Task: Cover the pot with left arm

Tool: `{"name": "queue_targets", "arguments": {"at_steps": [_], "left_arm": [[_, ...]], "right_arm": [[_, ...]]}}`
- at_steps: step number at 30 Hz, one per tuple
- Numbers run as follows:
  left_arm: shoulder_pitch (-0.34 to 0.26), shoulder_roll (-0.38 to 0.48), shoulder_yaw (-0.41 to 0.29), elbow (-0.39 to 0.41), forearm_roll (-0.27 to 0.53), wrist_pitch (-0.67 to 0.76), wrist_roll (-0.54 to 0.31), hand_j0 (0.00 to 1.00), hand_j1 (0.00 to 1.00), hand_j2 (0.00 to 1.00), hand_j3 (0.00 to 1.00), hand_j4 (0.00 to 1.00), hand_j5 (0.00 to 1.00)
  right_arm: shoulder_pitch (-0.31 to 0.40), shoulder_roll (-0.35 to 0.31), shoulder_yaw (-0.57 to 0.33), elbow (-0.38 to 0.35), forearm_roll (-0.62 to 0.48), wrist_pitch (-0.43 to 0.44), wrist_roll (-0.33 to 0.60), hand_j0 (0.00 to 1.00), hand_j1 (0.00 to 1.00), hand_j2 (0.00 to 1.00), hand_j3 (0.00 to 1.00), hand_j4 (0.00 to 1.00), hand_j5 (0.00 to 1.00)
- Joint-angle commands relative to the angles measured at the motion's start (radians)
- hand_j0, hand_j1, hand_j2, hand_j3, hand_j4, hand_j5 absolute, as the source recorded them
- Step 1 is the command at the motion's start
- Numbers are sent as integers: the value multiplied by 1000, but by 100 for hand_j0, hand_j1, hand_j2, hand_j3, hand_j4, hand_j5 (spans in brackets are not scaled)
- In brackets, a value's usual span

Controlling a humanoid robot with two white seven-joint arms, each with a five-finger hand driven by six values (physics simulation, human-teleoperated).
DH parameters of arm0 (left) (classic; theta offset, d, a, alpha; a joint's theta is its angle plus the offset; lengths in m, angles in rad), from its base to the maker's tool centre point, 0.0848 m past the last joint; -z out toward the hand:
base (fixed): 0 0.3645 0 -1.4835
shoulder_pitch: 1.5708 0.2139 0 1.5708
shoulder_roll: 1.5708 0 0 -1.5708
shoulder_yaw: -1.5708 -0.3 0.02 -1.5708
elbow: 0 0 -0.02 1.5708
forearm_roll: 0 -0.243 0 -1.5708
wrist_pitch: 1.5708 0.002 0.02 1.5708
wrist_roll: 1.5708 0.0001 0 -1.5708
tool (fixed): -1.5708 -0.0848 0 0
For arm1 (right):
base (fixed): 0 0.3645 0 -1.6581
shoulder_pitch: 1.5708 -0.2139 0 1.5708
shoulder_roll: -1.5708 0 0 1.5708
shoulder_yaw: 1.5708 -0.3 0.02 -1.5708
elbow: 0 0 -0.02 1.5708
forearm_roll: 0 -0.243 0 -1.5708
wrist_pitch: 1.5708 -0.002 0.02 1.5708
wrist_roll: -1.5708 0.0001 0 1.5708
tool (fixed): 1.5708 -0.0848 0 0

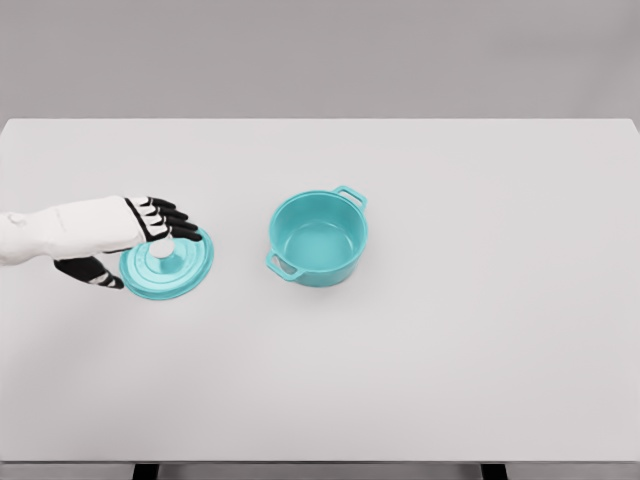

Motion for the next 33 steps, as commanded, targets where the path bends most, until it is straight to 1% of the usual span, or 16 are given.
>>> {"name": "queue_targets", "arguments": {"at_steps": [1,3,6,8,9,11,12,13,15,17,18,20,23,28,31,33], "left_arm": [[0,4,-7,0,14,2,0,100,100,100,100,100,100],[-12,-1,-7,9,15,2,0,100,100,100,100,100,100],[-64,-28,-10,74,-3,2,0,100,100,100,100,100,100],[-80,-64,-50,110,-49,2,0,100,100,100,100,100,100],[-94,-94,-82,158,-72,2,0,100,100,100,100,100,100],[-103,-108,-90,181,-66,2,2,100,100,100,100,100,100],[-132,-117,-93,222,-74,2,-1,100,100,100,100,100,100],[-150,-127,-108,262,-71,2,2,100,100,100,100,100,100],[-172,-160,-160,287,-74,2,-1,100,100,100,100,100,100],[-202,-162,-165,290,-69,2,-23,100,100,100,100,100,100],[-207,-163,-165,290,-63,2,-63,100,100,100,100,100,100],[-207,-166,-167,290,-57,2,-87,100,100,100,100,100,100],[-210,-166,-193,295,-55,2,-89,100,100,100,100,100,100],[-261,-206,-210,302,-68,2,-90,100,100,100,100,100,100],[-261,-232,-211,347,-69,2,-89,100,100,100,100,100,100],[-270,-234,-239,362,-69,2,-89,100,100,100,100,100,100]], "right_arm": [[0,0,0,1,-1,0,0,100,100,100,100,100,100],[0,0,-1,1,1,0,-1,100,100,100,100,100,100],[0,0,0,-1,1,0,-1,100,100,100,100,100,100],[0,0,-1,-1,1,0,0,100,100,100,100,100,100],[0,0,-1,-1,1,0,-1,100,100,100,100,100,100],[0,0,-1,-1,1,0,-1,100,100,100,100,100,100],[0,0,-1,-1,1,0,-1,100,100,100,100,100,100],[0,0,-1,-1,1,0,-1,100,100,100,100,100,100],[0,0,-1,-1,1,0,0,100,100,100,100,100,100],[0,0,-1,-1,1,0,0,100,100,100,100,100,100],[0,0,-1,-1,1,0,0,100,100,100,100,100,100],[0,0,-1,-1,1,0,-1,100,100,100,100,100,100],[0,0,-1,-1,1,0,-1,100,100,100,100,100,100],[0,0,-1,-1,1,0,0,100,100,100,100,100,100],[0,0,-1,-1,1,0,-1,100,100,100,100,100,100],[0,0,-1,1,1,0,0,100,100,100,100,100,100]]}}
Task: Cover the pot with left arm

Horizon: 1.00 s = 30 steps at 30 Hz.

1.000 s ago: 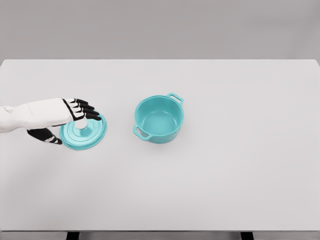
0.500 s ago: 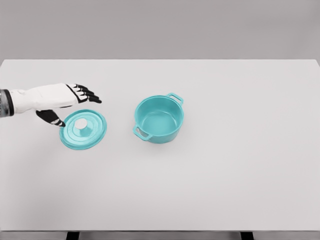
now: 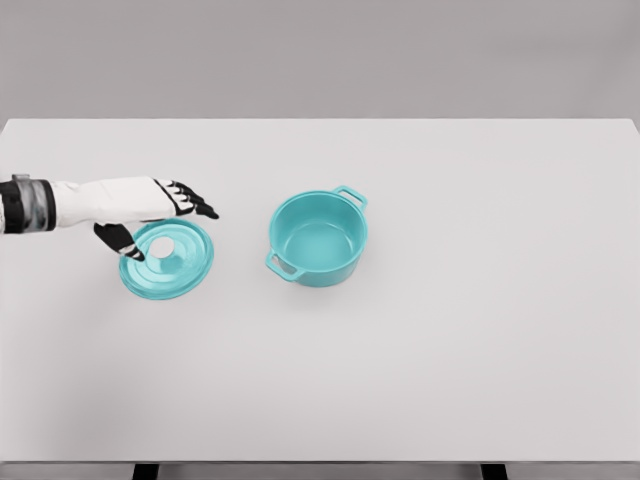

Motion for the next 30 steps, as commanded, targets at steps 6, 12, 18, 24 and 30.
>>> {"name": "queue_targets", "arguments": {"at_steps": [6,12,18,24,30], "left_arm": [[0,-12,-25,44,1,2,-1,100,100,100,100,100,100],[-3,-11,-25,43,3,2,-4,100,100,100,100,100,100],[-8,-11,-25,41,4,2,0,100,100,100,100,100,100],[-11,-18,-31,64,0,2,-1,100,100,100,100,100,100],[-9,-20,-32,61,0,2,-4,100,100,100,100,100,100]], "right_arm": [[0,0,0,0,0,0,1,100,100,100,100,100,100],[0,0,0,0,0,0,-1,100,100,100,100,100,100],[0,0,0,1,0,0,-1,100,100,100,100,100,100],[0,0,0,0,0,0,1,100,100,100,100,100,100],[0,0,0,0,0,0,1,100,100,100,100,100,100]]}}
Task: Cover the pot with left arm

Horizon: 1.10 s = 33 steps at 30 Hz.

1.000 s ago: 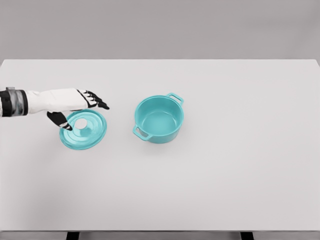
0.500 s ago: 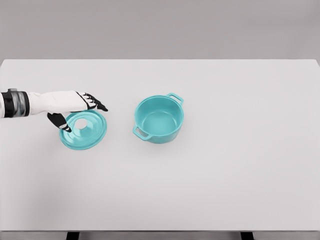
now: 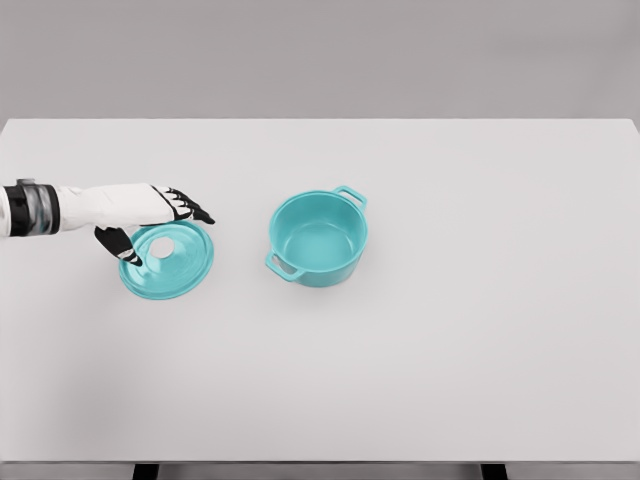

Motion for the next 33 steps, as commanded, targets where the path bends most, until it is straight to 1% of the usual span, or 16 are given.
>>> {"name": "queue_targets", "arguments": {"at_steps": [1,2,4,8,9,15,16,17,19,22,25,26,29,31,33], "left_arm": [[0,0,1,-1,6,2,-2,100,100,100,100,100,100],[2,0,1,-2,6,2,-2,98,98,98,98,98,98],[3,0,1,-4,6,2,-2,85,85,85,85,85,85],[5,1,1,-8,6,2,-2,69,69,69,69,69,69],[5,1,-1,-8,6,2,-2,67,67,67,67,67,67],[9,6,-2,-2,-11,2,2,68,68,68,68,68,68],[9,9,-24,-2,-11,2,3,68,68,68,68,68,68],[9,9,-28,-5,-11,2,3,67,67,67,67,67,67],[9,9,-36,-7,-11,2,5,62,62,62,62,62,62],[9,11,-38,-11,-1,2,5,48,48,48,48,48,48],[9,20,-36,-22,3,2,5,41,41,41,41,41,41],[8,29,-36,-37,6,2,5,40,40,40,40,40,40],[6,38,-35,-50,12,2,6,40,40,40,40,40,40],[-2,40,-33,-84,12,2,8,40,40,40,40,40,40],[-29,46,-35,-102,12,2,8,40,40,40,40,40,40]], "right_arm": [[0,0,0,0,0,0,1,100,100,100,100,100,100],[0,0,0,0,0,0,1,100,100,100,100,100,100],[0,0,0,0,0,0,0,100,100,100,100,100,100],[0,0,0,0,0,0,1,100,100,100,100,100,100],[0,0,0,0,0,0,1,100,100,100,100,100,100],[0,0,0,0,0,0,0,100,100,100,100,100,100],[0,0,0,0,0,0,1,100,100,100,100,100,100],[0,0,0,0,0,0,0,100,100,100,100,100,100],[0,0,0,0,0,0,0,100,100,100,100,100,100],[0,0,0,0,0,0,0,100,100,100,100,100,100],[0,0,0,0,0,0,1,100,100,100,100,100,100],[0,0,0,0,0,0,1,100,100,100,100,100,100],[0,0,0,0,0,0,1,100,100,100,100,100,100],[0,0,0,0,0,0,1,100,100,100,100,100,100],[0,0,0,0,0,0,1,100,100,100,100,100,100]]}}
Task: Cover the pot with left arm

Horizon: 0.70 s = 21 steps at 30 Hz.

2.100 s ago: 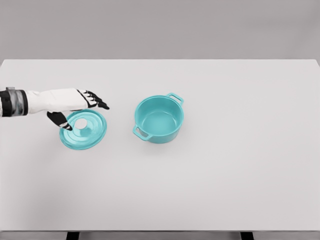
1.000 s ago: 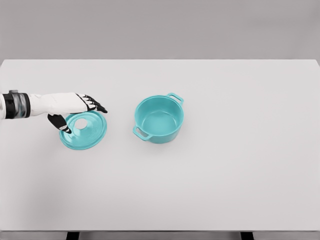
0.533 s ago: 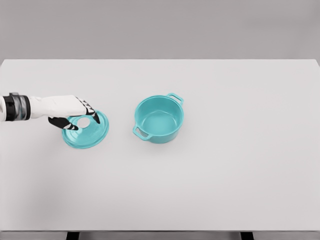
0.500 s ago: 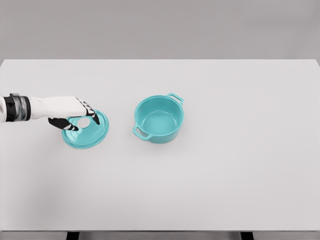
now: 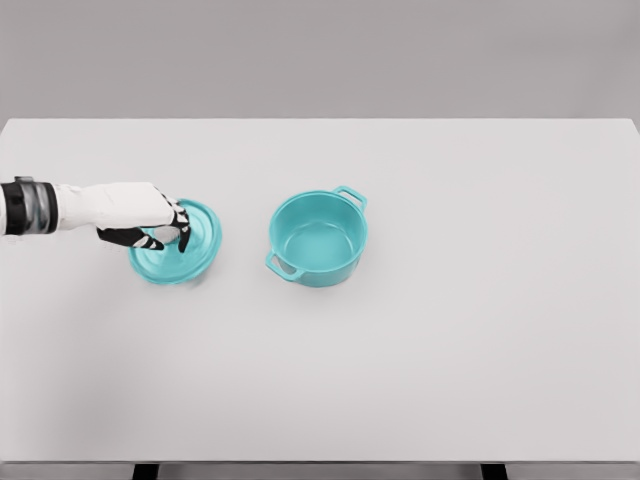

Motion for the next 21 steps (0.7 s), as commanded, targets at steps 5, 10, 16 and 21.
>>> {"name": "queue_targets", "arguments": {"at_steps": [5,10,16,21], "left_arm": [[-34,6,-2,-70,2,2,1,40,40,40,40,40,40],[-124,1,-57,-144,-1,2,4,40,40,40,40,40,40],[-186,-59,-126,-183,-31,2,4,40,40,40,40,40,40],[-248,-94,-183,-183,-31,2,4,41,41,41,41,41,41]], "right_arm": [[0,0,0,0,0,0,1,100,100,100,100,100,100],[0,0,0,0,0,0,1,100,100,100,100,100,100],[0,0,0,0,0,0,1,100,100,100,100,100,100],[0,0,0,0,0,0,0,100,100,100,100,100,100]]}}
